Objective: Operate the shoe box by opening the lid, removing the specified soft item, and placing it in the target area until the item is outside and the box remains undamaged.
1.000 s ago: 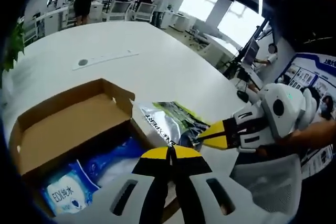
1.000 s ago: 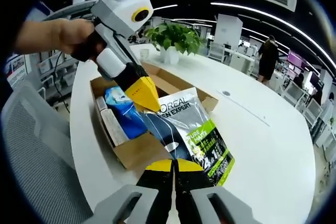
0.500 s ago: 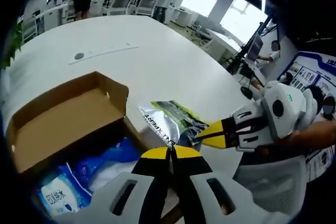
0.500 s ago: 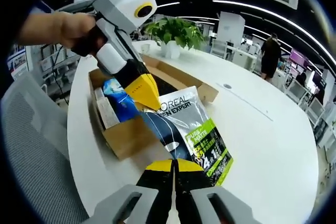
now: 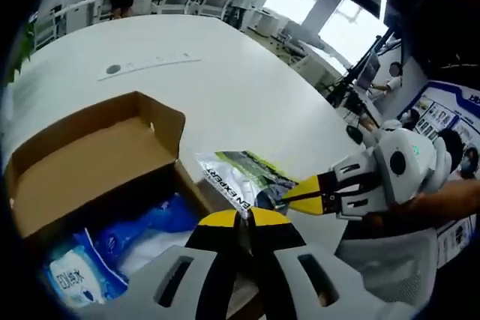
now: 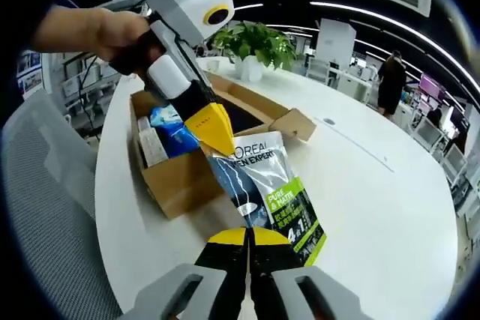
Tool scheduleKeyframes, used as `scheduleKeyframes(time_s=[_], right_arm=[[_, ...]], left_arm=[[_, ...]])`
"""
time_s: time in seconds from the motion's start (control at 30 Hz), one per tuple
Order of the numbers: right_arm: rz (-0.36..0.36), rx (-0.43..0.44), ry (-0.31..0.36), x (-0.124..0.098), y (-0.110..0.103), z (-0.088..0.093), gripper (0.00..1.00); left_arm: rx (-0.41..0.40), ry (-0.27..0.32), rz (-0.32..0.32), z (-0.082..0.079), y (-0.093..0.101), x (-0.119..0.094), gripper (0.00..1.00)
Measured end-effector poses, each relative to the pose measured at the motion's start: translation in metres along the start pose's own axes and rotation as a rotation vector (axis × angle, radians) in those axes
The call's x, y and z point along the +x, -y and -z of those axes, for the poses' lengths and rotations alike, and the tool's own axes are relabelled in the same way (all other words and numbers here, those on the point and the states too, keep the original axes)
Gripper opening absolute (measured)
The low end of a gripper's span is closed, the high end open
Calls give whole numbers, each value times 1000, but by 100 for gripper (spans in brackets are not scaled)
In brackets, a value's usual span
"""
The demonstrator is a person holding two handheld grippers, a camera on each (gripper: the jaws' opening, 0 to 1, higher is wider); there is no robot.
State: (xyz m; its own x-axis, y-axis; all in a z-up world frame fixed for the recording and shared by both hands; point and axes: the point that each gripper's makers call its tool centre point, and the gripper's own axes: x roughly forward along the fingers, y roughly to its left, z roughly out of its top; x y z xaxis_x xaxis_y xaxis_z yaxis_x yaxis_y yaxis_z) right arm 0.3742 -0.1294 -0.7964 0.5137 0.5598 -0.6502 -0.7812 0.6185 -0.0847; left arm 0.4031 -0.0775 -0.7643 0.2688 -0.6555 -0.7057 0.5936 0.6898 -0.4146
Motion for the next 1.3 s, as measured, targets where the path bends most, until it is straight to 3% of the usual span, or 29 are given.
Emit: scheduleKeyframes(time_s=[0.6,1.3], right_arm=[[-10,16,20,2,7,5,0],[-47,-148,-87,10,11,30,0]], left_arm=[[-31,45,19,-11,-1,-4,12],[-29,137,27,-27,-2,-32,14]])
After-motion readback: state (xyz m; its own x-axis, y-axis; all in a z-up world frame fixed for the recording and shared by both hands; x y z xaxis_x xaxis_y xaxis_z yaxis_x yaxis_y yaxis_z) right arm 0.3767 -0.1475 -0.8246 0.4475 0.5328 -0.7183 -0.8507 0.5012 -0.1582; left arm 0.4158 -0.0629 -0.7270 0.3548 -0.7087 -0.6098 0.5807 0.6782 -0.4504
